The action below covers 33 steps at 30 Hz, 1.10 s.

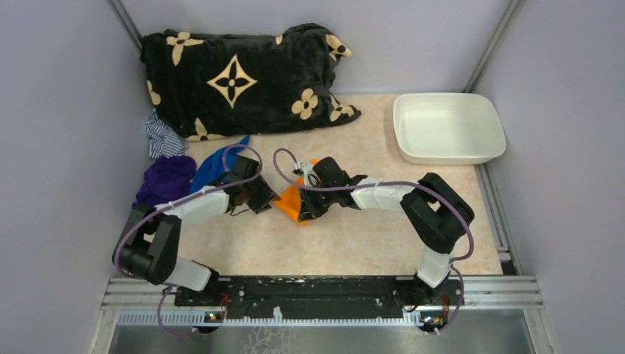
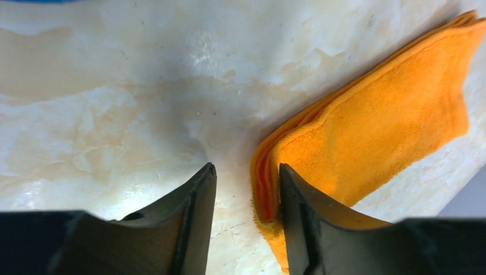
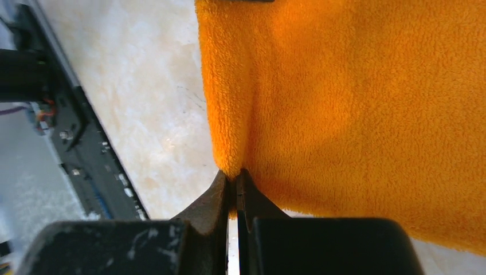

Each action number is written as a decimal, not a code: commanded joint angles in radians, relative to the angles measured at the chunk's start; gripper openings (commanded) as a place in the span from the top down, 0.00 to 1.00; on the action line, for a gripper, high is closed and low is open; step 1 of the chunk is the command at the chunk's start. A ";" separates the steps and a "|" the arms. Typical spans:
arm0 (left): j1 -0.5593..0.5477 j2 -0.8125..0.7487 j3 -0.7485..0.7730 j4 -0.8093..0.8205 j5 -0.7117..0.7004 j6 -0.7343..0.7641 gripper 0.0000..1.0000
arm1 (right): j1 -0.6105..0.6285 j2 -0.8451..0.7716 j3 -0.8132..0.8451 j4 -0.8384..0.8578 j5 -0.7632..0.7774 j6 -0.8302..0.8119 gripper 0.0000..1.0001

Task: Roll the towels
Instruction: Roll the towel at the center of the board.

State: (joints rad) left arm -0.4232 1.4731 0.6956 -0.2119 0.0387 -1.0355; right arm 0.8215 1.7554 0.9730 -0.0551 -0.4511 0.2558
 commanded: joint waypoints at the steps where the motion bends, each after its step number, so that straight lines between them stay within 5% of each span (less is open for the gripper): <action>1: 0.013 -0.091 -0.018 -0.011 -0.057 0.112 0.44 | -0.051 0.016 0.007 0.083 -0.212 0.082 1.00; 6: 0.014 -0.208 -0.068 0.001 -0.025 0.195 0.34 | -0.104 0.091 0.016 0.139 -0.343 0.162 1.00; 14: 0.015 -0.322 -0.210 0.100 0.115 0.232 0.32 | -0.194 0.191 0.008 0.223 -0.442 0.292 1.00; 33: 0.022 -0.079 -0.173 0.358 0.241 0.198 0.42 | -0.231 0.259 0.083 0.140 -0.450 0.281 1.00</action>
State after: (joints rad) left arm -0.4076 1.3708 0.4995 0.0700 0.2642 -0.8246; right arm 0.6025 1.9995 1.0058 0.0837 -0.8867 0.5526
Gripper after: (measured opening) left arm 0.598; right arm 0.022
